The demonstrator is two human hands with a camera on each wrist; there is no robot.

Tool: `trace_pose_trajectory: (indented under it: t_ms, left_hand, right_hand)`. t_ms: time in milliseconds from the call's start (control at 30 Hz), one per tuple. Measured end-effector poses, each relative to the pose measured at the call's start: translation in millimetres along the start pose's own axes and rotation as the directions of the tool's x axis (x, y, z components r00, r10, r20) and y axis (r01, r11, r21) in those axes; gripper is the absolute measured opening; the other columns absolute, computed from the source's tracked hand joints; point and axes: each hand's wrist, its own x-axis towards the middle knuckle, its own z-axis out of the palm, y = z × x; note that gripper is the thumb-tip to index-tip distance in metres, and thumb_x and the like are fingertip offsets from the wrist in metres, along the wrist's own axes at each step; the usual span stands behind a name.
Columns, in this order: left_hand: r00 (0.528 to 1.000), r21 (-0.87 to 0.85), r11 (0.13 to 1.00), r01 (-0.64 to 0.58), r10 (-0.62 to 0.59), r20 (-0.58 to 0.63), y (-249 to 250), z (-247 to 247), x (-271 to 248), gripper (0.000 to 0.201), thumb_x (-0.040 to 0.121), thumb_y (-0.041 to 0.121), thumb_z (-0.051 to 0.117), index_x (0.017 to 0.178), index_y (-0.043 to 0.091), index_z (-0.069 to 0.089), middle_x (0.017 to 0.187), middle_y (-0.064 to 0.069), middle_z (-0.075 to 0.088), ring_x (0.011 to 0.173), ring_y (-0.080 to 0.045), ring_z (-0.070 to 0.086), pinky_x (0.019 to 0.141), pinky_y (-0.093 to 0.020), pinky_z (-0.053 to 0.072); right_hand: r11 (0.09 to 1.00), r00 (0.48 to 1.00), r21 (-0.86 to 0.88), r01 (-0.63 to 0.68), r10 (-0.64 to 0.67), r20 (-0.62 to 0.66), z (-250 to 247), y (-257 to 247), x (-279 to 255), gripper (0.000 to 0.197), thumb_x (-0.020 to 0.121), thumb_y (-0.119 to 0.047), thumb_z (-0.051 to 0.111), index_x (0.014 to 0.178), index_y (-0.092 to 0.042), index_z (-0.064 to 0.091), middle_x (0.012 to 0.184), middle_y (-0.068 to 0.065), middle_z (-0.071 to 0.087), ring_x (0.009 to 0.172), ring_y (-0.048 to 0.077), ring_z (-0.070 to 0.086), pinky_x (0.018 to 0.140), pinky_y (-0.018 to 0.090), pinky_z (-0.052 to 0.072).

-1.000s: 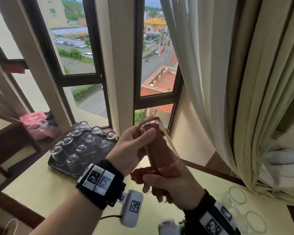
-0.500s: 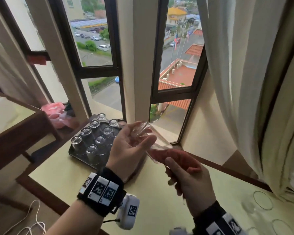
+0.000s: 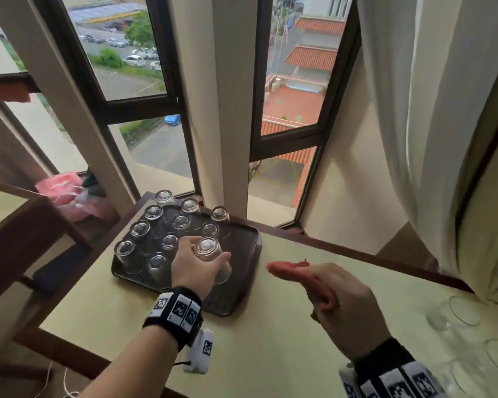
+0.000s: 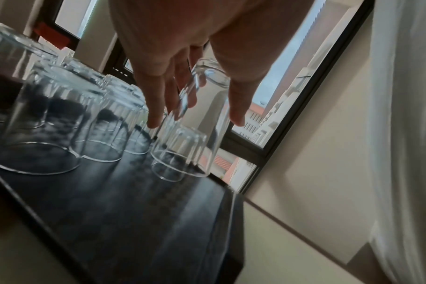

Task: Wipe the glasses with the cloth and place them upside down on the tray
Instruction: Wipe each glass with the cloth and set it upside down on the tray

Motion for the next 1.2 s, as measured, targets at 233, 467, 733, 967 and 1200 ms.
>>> trace_pose_trajectory:
  t_ms: [233, 467, 733, 967, 1200]
  left_hand:
    - [0.998, 0.232, 0.971, 0.056, -0.057, -0.001, -50.2, 11.4, 43.3, 0.064, 0.077, 0.037, 0.096, 0.126, 0.025, 0.057, 0.104, 0.006, 0.064, 0.107, -0.029, 0.068, 0.098, -0.038, 0.052]
    - [0.995, 0.237, 0.969, 0.074, -0.086, 0.040, -81.6, 27.2, 61.5, 0.064, 0.081, 0.024, 0.095, 0.131, 0.020, 0.055, 0.121, -0.005, 0.073, 0.114, -0.031, 0.069, 0.101, -0.038, 0.050]
    - [0.998, 0.205, 0.977, 0.064, -0.068, 0.016, -84.3, 37.9, 73.3, 0.069, 0.080, 0.019, 0.094, 0.137, 0.016, 0.055, 0.130, -0.011, 0.068, 0.123, -0.032, 0.064, 0.109, -0.041, 0.048]
    - [0.998, 0.227, 0.972, 0.062, -0.062, -0.008, -81.2, 40.0, 74.8, 0.077, 0.083, 0.021, 0.092, 0.147, 0.015, 0.050, 0.138, -0.018, 0.062, 0.129, -0.037, 0.061, 0.113, -0.046, 0.046]
    - [0.995, 0.357, 0.930, 0.091, -0.069, -0.076, -40.8, 34.7, 31.9, 0.112, 0.077, 0.036, 0.097, 0.161, 0.008, 0.028, 0.155, -0.033, 0.037, 0.145, -0.052, 0.040, 0.119, -0.060, 0.038]
  right_hand:
    - [0.943, 0.926, 0.088, -0.322, 0.294, 0.238, 30.4, -2.9, -21.9, 0.039, 0.100, -0.007, 0.069, 0.102, -0.044, 0.078, 0.098, -0.024, 0.075, 0.087, 0.002, 0.075, 0.063, 0.012, 0.056]
    - [0.656, 0.707, 0.264, -0.707, 0.659, 0.256, 37.1, -8.9, -43.7, 0.023, 0.104, -0.011, 0.064, 0.102, -0.029, 0.079, 0.104, -0.007, 0.081, 0.097, 0.015, 0.079, 0.062, 0.047, 0.064]
    - [0.550, 0.623, 0.316, -0.773, 0.753, 0.214, 31.7, -16.7, -58.4, 0.023, 0.103, -0.003, 0.062, 0.106, -0.019, 0.077, 0.104, -0.010, 0.082, 0.101, 0.011, 0.078, 0.064, 0.047, 0.064]
    - [0.514, 0.588, 0.335, -0.789, 0.790, 0.172, 13.0, -19.6, -71.5, 0.024, 0.104, -0.002, 0.060, 0.107, -0.018, 0.077, 0.105, -0.007, 0.082, 0.101, 0.014, 0.078, 0.069, 0.054, 0.065]
    - [0.498, 0.567, 0.427, -0.754, 0.823, 0.041, -36.8, -23.0, -99.9, 0.022, 0.104, -0.002, 0.061, 0.108, -0.016, 0.077, 0.106, -0.006, 0.082, 0.103, 0.015, 0.078, 0.070, 0.053, 0.065]
